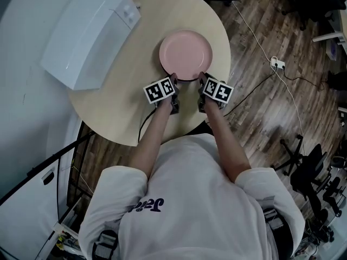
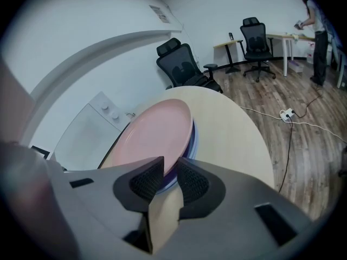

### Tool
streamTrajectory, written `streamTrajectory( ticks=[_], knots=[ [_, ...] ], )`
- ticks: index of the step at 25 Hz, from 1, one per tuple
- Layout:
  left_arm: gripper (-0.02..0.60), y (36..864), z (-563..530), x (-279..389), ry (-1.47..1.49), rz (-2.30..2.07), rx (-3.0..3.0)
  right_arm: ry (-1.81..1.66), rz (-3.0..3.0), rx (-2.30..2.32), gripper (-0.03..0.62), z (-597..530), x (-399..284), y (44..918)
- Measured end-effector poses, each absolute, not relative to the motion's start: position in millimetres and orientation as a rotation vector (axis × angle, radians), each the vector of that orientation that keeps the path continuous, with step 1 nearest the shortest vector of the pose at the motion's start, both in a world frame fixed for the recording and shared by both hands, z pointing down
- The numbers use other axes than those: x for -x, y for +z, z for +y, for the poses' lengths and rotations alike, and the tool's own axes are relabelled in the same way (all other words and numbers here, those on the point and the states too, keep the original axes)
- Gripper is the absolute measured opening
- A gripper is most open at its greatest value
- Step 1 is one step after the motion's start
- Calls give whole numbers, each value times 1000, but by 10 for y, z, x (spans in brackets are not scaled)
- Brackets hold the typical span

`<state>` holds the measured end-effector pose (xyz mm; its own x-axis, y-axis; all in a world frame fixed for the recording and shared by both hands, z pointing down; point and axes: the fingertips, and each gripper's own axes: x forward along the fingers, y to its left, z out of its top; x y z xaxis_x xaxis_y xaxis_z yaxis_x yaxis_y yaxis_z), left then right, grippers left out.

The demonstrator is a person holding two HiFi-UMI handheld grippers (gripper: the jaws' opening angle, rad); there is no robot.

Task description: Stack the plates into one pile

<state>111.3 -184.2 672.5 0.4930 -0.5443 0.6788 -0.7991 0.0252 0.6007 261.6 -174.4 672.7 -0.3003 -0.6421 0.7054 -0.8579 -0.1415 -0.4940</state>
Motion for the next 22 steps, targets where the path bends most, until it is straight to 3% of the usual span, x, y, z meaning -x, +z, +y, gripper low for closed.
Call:
streamTrajectory(
  ticks=[8,10,11,15,20,21,22],
  knots=[
    [114,6838,-1723,-1117,412,-1179,-1681,1266,-1806,-1689,106,-1696,-2657,6825],
    [172,6793,-1705,-1119,414,-1170,-1708,1207,-1793,-1719,203,-1712,-2725,6782],
    [198,6746,-1700,-1107,408,-1166,-1724,1179,-1796,-1732,218,-1735,-2752,6738],
    [215,6428,-1700,-909,345,-1192,-1788,975,-1927,-1726,221,-1942,-2627,6344],
    [213,5788,-1724,-509,239,-1320,-1922,692,-2202,-1595,218,-2125,-1989,5558],
    [213,5641,-1724,-402,222,-1361,-1949,631,-2261,-1558,206,-2136,-1814,5377],
    [213,5496,-1720,-291,206,-1404,-1974,569,-2316,-1523,155,-2138,-1644,5194]
  ],
)
